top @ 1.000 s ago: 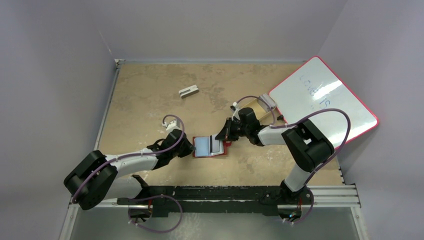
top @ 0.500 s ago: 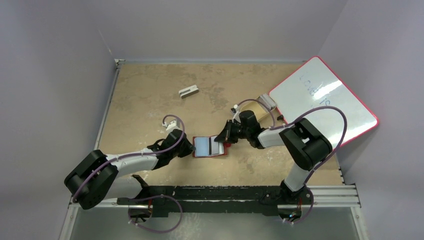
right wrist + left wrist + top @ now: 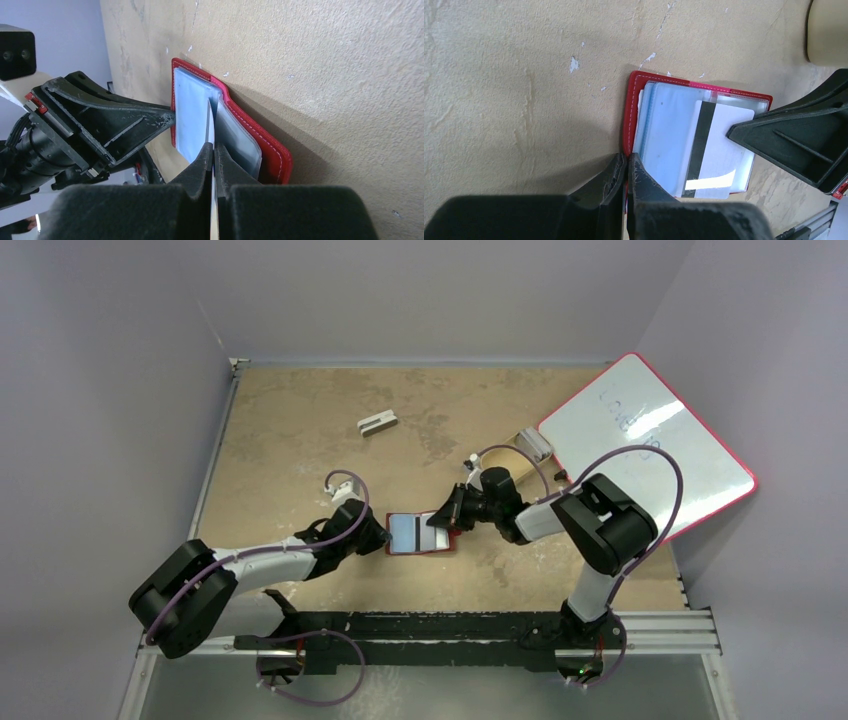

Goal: Put the credit cards into the card holder
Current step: Insert the credit card into the card holder.

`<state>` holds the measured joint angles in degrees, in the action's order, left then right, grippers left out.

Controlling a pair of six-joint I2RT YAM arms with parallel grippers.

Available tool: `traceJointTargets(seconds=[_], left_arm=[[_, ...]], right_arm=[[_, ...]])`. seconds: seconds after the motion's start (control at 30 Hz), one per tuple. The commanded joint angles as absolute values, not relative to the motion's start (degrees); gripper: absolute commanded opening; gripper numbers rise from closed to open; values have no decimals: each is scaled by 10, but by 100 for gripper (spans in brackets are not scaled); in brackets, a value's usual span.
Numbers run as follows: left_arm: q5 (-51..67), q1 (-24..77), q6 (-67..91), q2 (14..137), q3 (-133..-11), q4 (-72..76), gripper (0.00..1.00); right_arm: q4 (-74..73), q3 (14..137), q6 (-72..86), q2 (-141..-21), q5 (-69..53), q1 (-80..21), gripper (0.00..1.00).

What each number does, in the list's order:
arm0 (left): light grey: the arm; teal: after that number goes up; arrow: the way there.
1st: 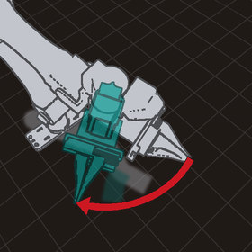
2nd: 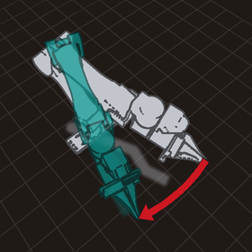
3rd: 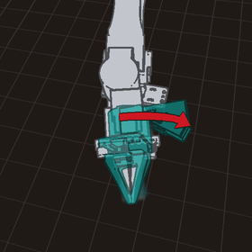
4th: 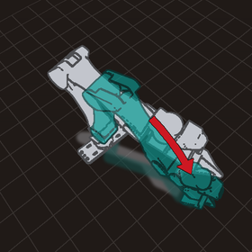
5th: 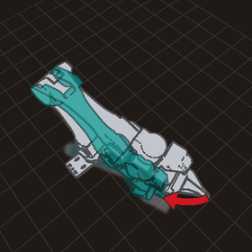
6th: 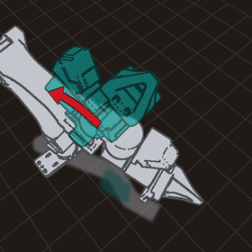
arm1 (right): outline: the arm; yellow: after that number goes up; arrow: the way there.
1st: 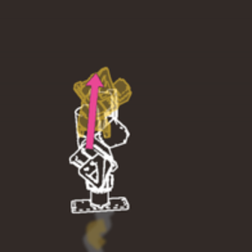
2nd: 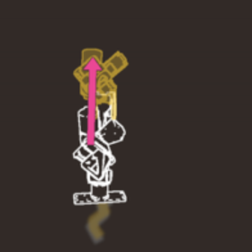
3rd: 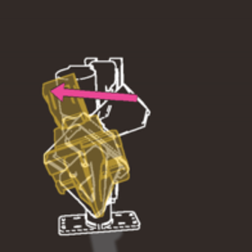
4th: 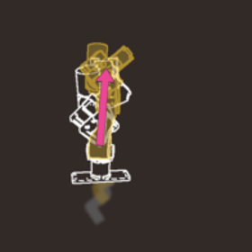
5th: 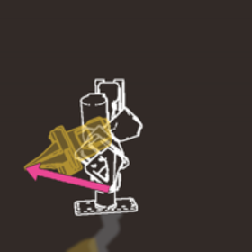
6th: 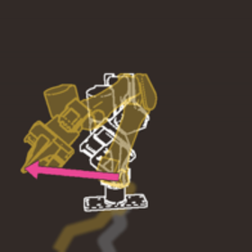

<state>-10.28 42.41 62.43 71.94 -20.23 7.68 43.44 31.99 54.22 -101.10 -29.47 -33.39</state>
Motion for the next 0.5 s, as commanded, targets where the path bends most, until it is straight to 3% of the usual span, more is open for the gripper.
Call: traceJointTargets(seconds=[0.0,0.2,0.47], left_arm=[[-100,425,635,717,-196,86,0],[-89,425,647,717,-191,99,0],[-87,425,649,712,-189,99,0]], right_arm=[[445,324,535,-998,-263,-338,0],[425,336,525,-1009,-259,-342,2],[196,371,440,-916,-133,-342,40]])
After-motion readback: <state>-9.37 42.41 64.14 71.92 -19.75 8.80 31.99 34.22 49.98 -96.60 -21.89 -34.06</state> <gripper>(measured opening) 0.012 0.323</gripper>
